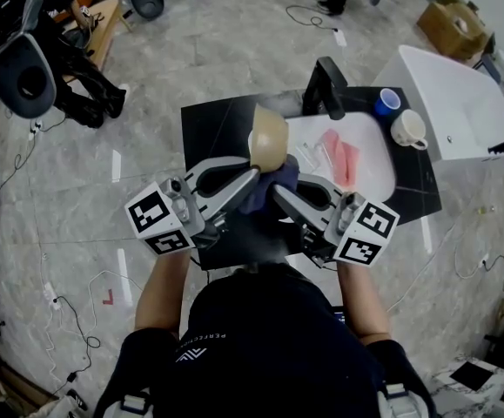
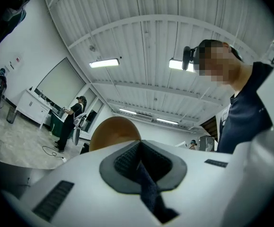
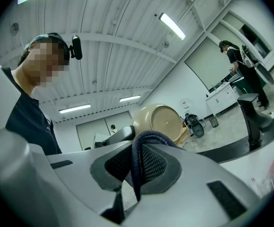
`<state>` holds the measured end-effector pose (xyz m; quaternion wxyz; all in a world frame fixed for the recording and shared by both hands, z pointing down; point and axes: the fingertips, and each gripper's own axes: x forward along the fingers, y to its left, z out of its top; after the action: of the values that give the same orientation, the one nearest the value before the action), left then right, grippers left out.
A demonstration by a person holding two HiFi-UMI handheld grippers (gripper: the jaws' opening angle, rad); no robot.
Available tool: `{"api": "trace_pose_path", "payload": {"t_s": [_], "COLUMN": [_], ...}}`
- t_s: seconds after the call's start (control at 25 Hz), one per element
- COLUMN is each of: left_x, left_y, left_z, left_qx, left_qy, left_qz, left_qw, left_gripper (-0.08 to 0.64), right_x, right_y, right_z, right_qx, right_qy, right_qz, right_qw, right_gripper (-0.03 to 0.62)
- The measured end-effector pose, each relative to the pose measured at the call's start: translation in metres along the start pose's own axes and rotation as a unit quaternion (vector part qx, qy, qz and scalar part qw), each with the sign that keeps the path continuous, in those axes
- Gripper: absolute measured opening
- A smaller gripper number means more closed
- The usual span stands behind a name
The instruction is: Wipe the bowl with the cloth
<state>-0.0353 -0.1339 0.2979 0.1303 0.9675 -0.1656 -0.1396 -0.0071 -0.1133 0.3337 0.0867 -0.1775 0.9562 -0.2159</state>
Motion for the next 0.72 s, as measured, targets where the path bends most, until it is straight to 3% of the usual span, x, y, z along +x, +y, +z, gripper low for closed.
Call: {"api": "trace_pose_path", "payload": {"t_s": [0.72], "left_x": [-0.010], "left_y": [0.022], "left_z": [-0.043], "left_qx": [0.018], "left_qy": [0.064], "left_qz": [0.082], "left_qw": [0.9944], "left_gripper": [0.012], "right_x": [-0.009], "right_y": [0.016], "right_z": [0.024], "right_qx": [-0.027], "right_qy": [-0.029], "right_qz": [0.004], "right_qw": [0.999], "right_gripper": [0.048]}}
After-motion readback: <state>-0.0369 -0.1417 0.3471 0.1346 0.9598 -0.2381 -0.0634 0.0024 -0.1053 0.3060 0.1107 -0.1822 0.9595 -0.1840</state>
